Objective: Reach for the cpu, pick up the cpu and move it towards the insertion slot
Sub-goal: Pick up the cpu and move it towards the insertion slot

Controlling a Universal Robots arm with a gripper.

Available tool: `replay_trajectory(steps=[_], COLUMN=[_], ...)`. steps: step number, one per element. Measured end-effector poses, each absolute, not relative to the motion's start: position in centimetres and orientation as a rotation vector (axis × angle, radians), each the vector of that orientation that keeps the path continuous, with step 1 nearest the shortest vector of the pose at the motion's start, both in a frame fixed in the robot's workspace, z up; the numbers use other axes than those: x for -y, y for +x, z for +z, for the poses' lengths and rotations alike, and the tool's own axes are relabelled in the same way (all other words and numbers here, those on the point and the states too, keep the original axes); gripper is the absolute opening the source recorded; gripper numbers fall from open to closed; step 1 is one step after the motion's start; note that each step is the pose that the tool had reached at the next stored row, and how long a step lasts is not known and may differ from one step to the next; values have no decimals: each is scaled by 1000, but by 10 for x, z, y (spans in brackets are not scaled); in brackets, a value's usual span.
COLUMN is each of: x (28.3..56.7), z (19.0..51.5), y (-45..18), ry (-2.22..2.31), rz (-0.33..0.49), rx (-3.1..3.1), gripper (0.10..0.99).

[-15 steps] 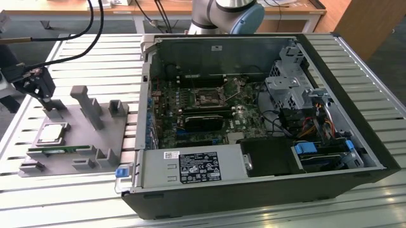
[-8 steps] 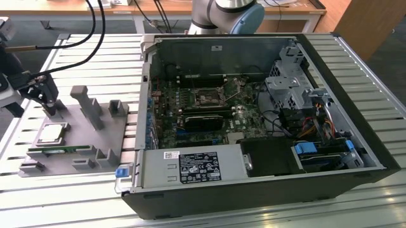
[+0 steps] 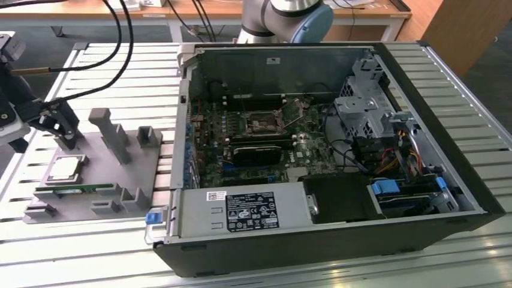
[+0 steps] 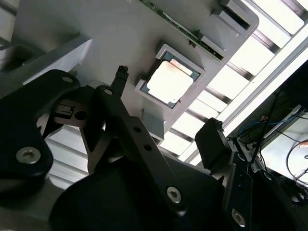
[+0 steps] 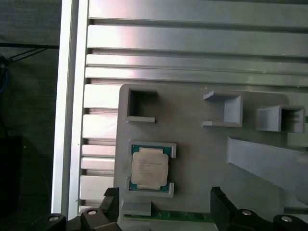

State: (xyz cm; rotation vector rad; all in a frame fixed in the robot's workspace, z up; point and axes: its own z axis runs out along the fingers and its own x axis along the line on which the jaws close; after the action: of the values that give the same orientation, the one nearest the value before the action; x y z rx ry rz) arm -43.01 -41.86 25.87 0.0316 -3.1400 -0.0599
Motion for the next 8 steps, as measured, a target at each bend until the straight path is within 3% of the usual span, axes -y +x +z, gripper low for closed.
replay_trajectory(steps=[8], x=[419], z=[244], y=[-434], ry=[32], rz=[-60], rx=[3140], gripper=[835])
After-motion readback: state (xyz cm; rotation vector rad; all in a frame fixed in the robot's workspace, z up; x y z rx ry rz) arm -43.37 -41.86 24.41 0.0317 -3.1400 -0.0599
